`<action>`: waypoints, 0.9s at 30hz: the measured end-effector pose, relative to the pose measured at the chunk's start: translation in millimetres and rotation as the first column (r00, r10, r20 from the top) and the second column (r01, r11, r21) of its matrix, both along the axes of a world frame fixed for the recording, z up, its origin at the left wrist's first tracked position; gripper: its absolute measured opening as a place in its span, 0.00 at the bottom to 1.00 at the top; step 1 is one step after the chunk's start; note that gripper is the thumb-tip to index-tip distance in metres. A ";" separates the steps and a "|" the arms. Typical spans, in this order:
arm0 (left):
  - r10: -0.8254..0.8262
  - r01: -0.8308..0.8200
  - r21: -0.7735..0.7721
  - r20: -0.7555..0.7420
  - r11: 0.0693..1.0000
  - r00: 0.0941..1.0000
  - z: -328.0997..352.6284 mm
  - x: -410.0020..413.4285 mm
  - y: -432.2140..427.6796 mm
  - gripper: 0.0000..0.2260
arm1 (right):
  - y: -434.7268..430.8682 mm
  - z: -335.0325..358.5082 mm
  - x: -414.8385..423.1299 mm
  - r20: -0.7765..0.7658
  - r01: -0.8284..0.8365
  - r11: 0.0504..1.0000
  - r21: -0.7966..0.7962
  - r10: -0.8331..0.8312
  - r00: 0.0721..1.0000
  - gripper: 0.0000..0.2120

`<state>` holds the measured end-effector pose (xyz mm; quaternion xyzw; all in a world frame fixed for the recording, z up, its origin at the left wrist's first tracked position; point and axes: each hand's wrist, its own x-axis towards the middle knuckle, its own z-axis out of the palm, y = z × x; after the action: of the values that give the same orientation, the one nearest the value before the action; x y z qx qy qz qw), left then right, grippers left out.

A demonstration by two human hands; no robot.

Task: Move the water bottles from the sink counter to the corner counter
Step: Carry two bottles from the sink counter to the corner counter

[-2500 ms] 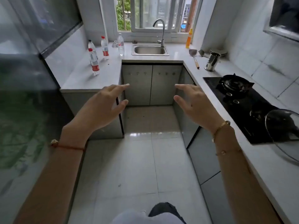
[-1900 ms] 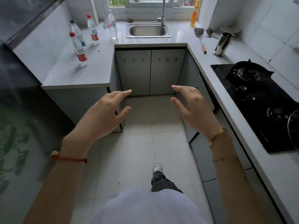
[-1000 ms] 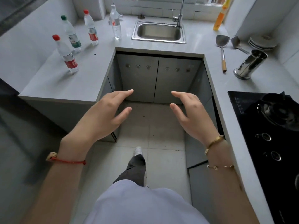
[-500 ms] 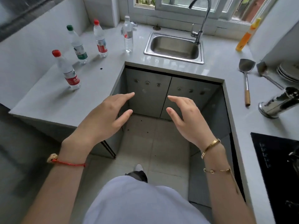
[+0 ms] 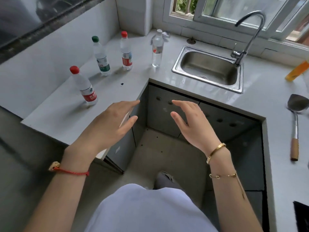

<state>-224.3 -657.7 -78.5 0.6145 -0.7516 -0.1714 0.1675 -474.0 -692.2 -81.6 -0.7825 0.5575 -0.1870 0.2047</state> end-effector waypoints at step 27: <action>0.711 -0.705 0.095 -0.061 0.703 0.700 -7.0 11.7 -153.1 0.22 | -314.4 -9.5 118.1 -0.218 -0.718 0.695 -0.014 0.699 0.681 0.21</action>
<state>-212.6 -810.8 -85.5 0.8525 -0.4431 -0.1466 0.2354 -355.8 -1006.6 -91.1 -0.9606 0.2184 -0.0422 0.1664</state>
